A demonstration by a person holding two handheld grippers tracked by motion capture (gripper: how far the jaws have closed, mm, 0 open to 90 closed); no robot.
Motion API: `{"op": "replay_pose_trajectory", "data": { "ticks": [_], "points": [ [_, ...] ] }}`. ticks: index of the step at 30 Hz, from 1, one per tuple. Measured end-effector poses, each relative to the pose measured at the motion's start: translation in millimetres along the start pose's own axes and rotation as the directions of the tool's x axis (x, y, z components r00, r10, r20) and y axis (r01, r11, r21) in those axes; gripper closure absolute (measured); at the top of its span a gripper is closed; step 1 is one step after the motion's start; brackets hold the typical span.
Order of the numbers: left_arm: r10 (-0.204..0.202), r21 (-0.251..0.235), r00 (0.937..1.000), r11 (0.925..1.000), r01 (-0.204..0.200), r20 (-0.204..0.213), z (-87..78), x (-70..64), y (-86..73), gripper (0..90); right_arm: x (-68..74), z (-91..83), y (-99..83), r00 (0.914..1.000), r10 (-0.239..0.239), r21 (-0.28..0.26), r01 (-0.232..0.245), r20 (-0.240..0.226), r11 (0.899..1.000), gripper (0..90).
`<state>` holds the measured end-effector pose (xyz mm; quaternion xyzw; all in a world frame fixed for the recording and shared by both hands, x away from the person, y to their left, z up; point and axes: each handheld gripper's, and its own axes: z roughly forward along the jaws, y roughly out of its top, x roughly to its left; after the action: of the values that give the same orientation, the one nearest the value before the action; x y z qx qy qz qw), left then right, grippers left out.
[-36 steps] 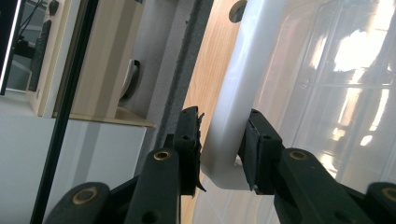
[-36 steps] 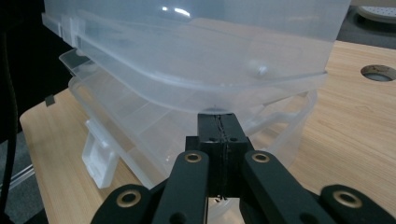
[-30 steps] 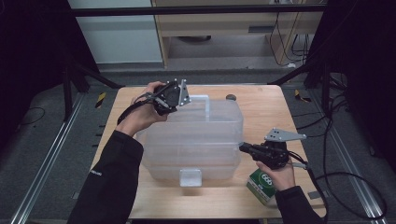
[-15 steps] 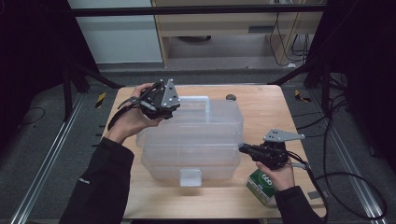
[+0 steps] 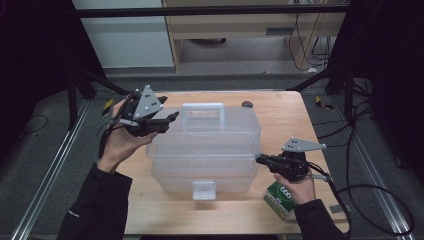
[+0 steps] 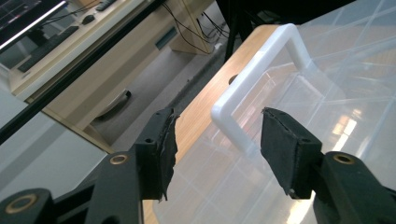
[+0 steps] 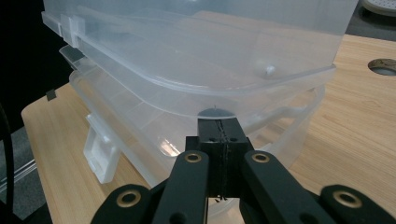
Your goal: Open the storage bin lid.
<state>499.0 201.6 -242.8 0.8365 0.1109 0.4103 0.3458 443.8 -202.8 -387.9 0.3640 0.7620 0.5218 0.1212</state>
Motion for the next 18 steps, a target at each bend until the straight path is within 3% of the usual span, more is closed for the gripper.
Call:
{"op": "replay_pose_trajectory", "data": {
  "ticks": [6, 11, 13, 14, 15, 16, 18],
  "points": [
    [-0.063, -0.017, 0.9974, 0.9979, 0.063, -0.034, -12.1, 2.9, -17.2, 48.4, 0.2, 0.0, -0.1, 1.0000, 0.000, 0.002, 0.000, 0.002, 1.000, 90.0],
    [-0.093, -0.026, 0.9929, 0.9955, 0.092, -0.074, -25.8, 4.8, -35.5, 54.3, 0.2, 0.0, 0.0, 1.0000, -0.001, 0.003, 0.001, 0.002, 1.000, 90.0],
    [-0.122, -0.046, 0.9880, 0.9919, 0.119, -0.094, -33.6, 5.7, -44.3, 55.4, 0.3, 0.0, -0.1, 1.0000, -0.001, 0.004, 0.001, 0.002, 1.000, 90.0],
    [-0.149, -0.054, 0.9818, 0.9882, 0.144, -0.118, -41.2, 5.9, -53.5, 58.7, 0.1, 0.0, -0.1, 1.0000, -0.001, 0.005, 0.001, 0.002, 1.000, 90.0],
    [-0.149, -0.054, 0.9818, 0.9882, 0.144, -0.118, -41.2, 5.9, -53.5, 60.1, 0.1, 0.0, -0.1, 1.0000, -0.001, 0.005, 0.001, 0.002, 1.000, 90.0],
    [-0.169, -0.055, 0.9765, 0.9851, 0.163, -0.134, -47.2, 6.1, -62.4, 61.2, 0.0, 0.0, 0.0, 1.0000, -0.001, 0.006, 0.001, 0.002, 1.000, 90.0],
    [-0.176, -0.055, 0.9742, 0.9840, 0.170, -0.142, -50.0, 6.1, -66.8, 63.0, 0.2, -0.1, 0.0, 1.0000, 0.000, 0.004, 0.000, 0.002, 1.000, 90.0]
  ]
}}
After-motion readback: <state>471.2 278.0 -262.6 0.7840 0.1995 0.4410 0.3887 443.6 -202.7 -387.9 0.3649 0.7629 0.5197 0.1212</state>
